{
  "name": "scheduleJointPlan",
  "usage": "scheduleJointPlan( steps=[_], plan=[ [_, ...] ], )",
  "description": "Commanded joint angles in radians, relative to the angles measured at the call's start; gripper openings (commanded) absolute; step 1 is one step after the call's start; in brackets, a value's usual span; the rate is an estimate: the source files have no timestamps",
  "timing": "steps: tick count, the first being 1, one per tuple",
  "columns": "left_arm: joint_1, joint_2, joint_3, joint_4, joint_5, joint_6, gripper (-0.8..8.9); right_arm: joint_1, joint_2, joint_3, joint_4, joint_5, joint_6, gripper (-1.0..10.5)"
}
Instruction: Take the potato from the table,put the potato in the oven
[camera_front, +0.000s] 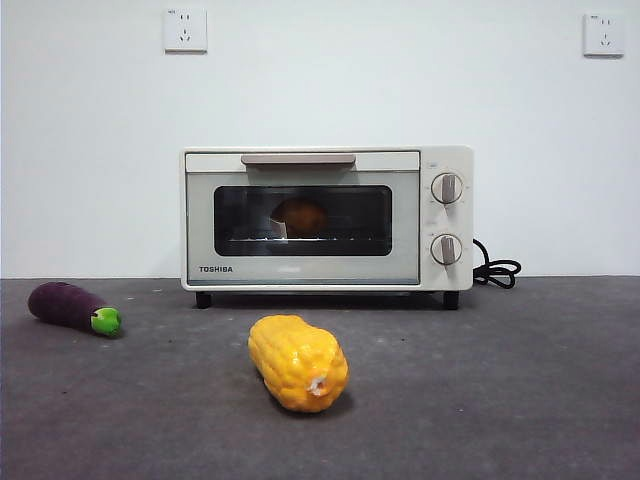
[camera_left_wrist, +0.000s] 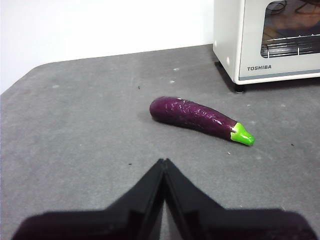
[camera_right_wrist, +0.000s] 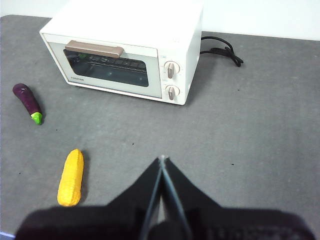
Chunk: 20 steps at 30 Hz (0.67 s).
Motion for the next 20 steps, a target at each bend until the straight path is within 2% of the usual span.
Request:
scheduleJointPlan(
  steps=[1, 6, 9, 11, 15, 18, 20],
  plan=[
    [0.004, 0.002, -0.011, 0.008, 0.0, 0.003, -0.04, 0.001, 0.0, -0.006, -0.02, -0.001, -0.006, 0.0],
    [0.004, 0.003, -0.011, 0.008, 0.0, 0.003, -0.04, -0.002, 0.0, -0.006, -0.02, 0.0, -0.007, 0.0],
    [0.004, 0.003, -0.011, 0.008, 0.0, 0.003, -0.04, -0.042, -0.022, -0.006, -0.021, 0.01, -0.018, 0.0],
    [0.004, 0.003, -0.011, 0.008, 0.0, 0.003, -0.04, -0.108, -0.042, -0.006, -0.021, 0.009, -0.068, 0.0],
    [0.004, 0.004, -0.011, 0.008, 0.0, 0.003, -0.04, -0.296, -0.112, -0.051, 0.004, -0.003, -0.094, 0.0],
    [0.004, 0.004, -0.011, 0.008, 0.0, 0.003, -0.04, -0.438, -0.204, -0.188, 0.132, -0.024, -0.192, 0.0],
    [0.004, 0.004, -0.011, 0.008, 0.0, 0.003, -0.04, -0.517, -0.283, -0.327, 0.264, -0.088, -0.279, 0.0]
  ],
)
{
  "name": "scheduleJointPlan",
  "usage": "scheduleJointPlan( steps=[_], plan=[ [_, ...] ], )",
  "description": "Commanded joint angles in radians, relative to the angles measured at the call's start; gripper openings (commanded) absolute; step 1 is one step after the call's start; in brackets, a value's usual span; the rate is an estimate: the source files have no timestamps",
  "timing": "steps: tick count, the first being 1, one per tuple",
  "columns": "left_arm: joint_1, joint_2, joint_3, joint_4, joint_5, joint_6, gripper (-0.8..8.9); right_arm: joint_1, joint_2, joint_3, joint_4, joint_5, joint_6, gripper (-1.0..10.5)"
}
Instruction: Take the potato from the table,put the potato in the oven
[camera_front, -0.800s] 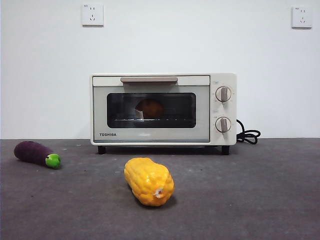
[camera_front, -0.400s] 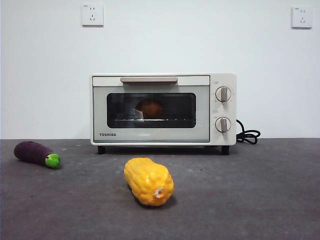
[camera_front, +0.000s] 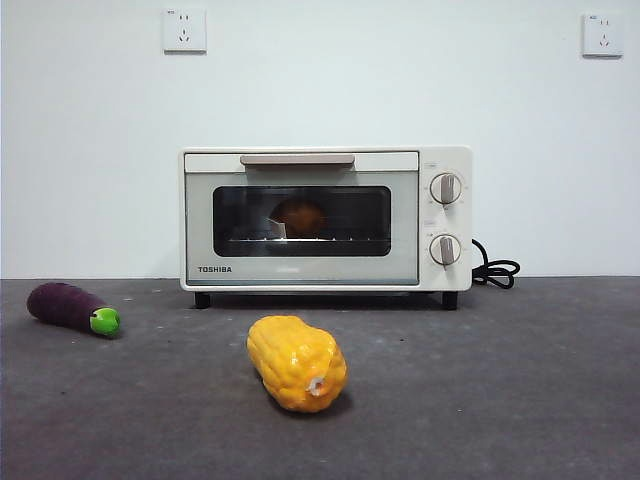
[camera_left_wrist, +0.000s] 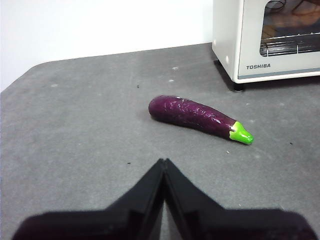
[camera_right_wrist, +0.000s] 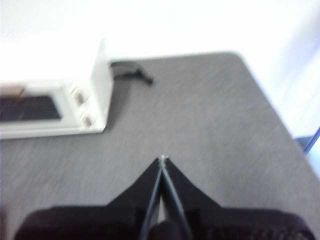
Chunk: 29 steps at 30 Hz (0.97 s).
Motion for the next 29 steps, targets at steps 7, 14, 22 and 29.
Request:
scheduleJointPlan(
  steps=[7, 14, 22, 29],
  plan=[
    [0.004, 0.0, -0.011, 0.008, 0.0, 0.003, -0.04, -0.263, -0.286, -0.661, 0.64, -0.393, -0.249, 0.0],
    [0.004, 0.0, -0.011, 0.008, 0.0, 0.003, -0.04, -0.373, -0.379, -1.029, 0.95, -0.565, -0.256, 0.0],
    [0.004, 0.0, -0.011, 0.008, 0.0, 0.003, -0.04, -0.409, -0.5, -1.258, 1.041, -0.562, -0.363, 0.0],
    [0.004, 0.0, -0.011, 0.008, 0.0, 0.003, -0.04, -0.409, -0.605, -1.377, 1.044, -0.562, -0.362, 0.0]
  ],
)
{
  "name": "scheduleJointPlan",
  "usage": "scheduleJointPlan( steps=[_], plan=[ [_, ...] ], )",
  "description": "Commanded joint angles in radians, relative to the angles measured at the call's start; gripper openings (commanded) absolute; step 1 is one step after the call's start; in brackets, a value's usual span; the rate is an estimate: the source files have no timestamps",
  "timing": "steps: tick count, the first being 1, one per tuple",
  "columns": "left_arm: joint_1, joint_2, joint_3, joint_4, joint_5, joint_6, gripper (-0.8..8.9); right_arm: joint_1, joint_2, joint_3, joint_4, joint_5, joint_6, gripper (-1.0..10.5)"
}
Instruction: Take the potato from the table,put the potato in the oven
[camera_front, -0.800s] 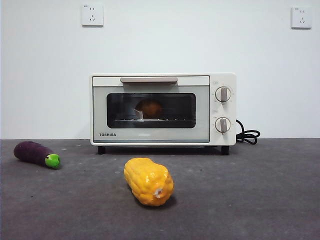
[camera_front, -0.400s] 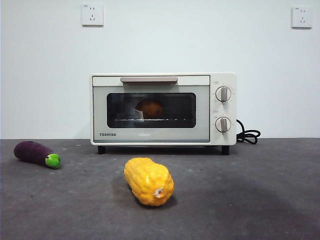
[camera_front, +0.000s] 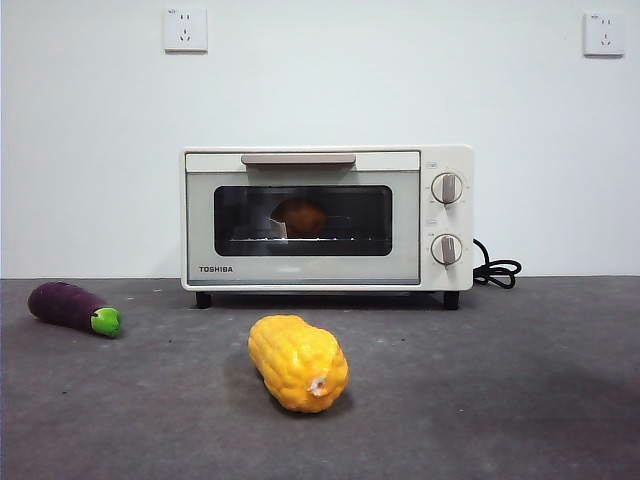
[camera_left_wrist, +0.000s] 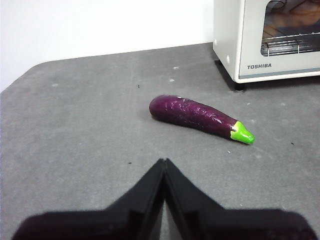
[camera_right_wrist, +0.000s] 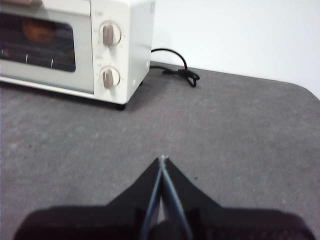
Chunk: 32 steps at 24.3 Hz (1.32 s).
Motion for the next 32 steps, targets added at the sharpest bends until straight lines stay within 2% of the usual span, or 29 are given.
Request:
scheduleJointPlan(
  steps=[1, 3, 7, 13, 22, 28, 32],
  plan=[
    [0.004, 0.0, -0.011, 0.008, 0.0, 0.003, -0.04, -0.001, -0.029, -0.045, 0.018, 0.0, 0.01, 0.0],
    [0.004, 0.0, -0.011, 0.008, 0.0, 0.003, -0.04, -0.001, -0.03, -0.068, 0.037, 0.0, 0.035, 0.0],
    [0.004, 0.0, -0.011, 0.008, 0.0, 0.003, -0.04, -0.001, -0.03, -0.068, 0.024, 0.007, 0.034, 0.0],
    [0.004, 0.0, -0.011, 0.008, 0.0, 0.003, -0.04, 0.001, -0.03, -0.068, 0.021, 0.106, 0.067, 0.0],
    [0.004, 0.001, -0.011, 0.008, 0.0, 0.003, -0.04, 0.002, -0.03, -0.068, -0.008, 0.119, 0.094, 0.0],
    [0.004, 0.004, -0.011, 0.008, 0.0, 0.003, -0.04, 0.002, -0.03, -0.068, -0.008, 0.14, 0.2, 0.0],
    [0.004, 0.007, -0.011, 0.008, 0.0, 0.003, -0.04, 0.002, -0.03, -0.068, -0.008, 0.139, 0.215, 0.0]
  ],
)
